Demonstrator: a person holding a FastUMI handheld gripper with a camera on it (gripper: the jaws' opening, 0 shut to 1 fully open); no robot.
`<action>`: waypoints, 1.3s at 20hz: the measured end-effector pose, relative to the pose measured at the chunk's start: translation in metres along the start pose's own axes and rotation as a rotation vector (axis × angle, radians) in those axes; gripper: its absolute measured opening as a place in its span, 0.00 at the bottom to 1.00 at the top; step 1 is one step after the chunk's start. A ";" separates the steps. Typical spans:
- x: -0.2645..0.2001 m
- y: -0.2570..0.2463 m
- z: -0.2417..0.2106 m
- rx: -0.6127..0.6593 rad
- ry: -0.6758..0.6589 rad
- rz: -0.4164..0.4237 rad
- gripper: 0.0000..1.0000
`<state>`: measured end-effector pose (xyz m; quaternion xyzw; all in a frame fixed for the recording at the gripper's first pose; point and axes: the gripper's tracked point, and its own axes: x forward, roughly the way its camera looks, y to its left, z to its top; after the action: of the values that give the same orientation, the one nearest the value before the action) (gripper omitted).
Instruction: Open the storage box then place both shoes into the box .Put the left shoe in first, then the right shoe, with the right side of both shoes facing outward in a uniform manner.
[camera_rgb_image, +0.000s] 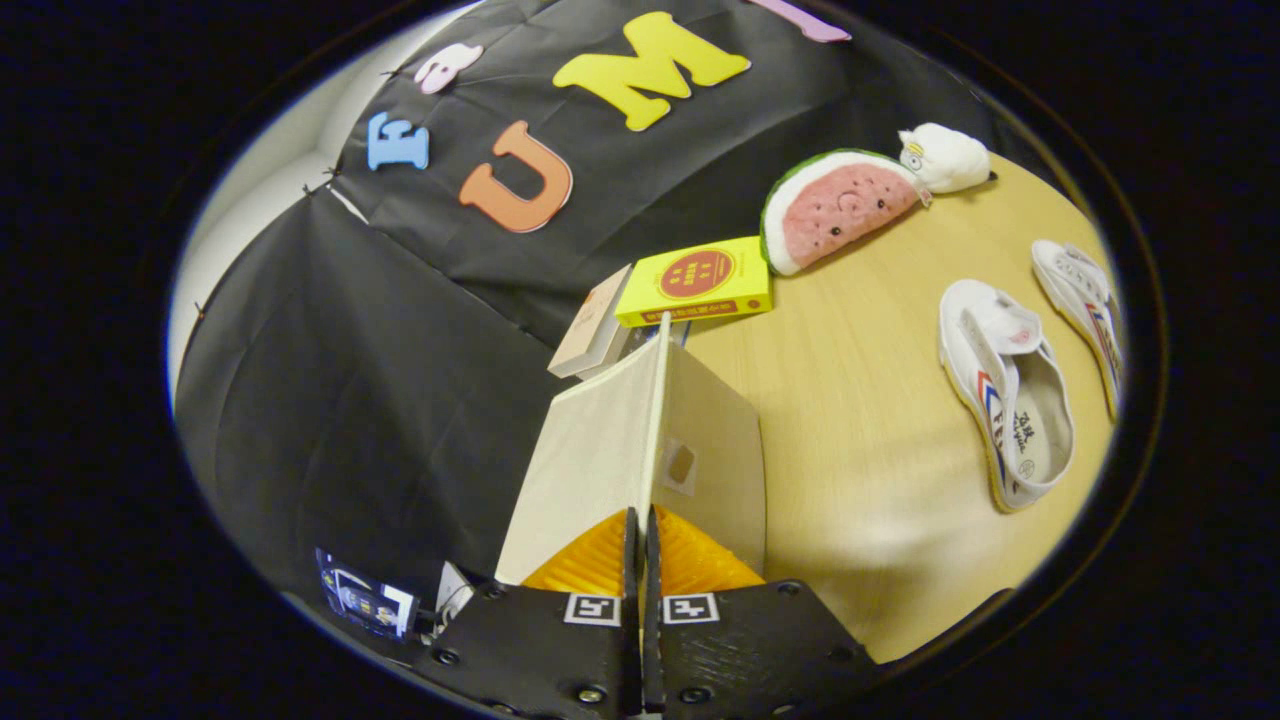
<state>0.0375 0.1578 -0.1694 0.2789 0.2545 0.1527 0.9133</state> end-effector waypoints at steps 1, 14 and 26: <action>-0.003 0.008 0.005 -0.009 -0.003 0.005 0.01; -0.001 0.230 0.013 -0.367 -0.077 0.244 0.06; -0.004 0.290 -0.009 -0.619 -0.137 0.324 0.87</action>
<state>-0.0109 0.3917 -0.0042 0.0354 0.0867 0.3464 0.9334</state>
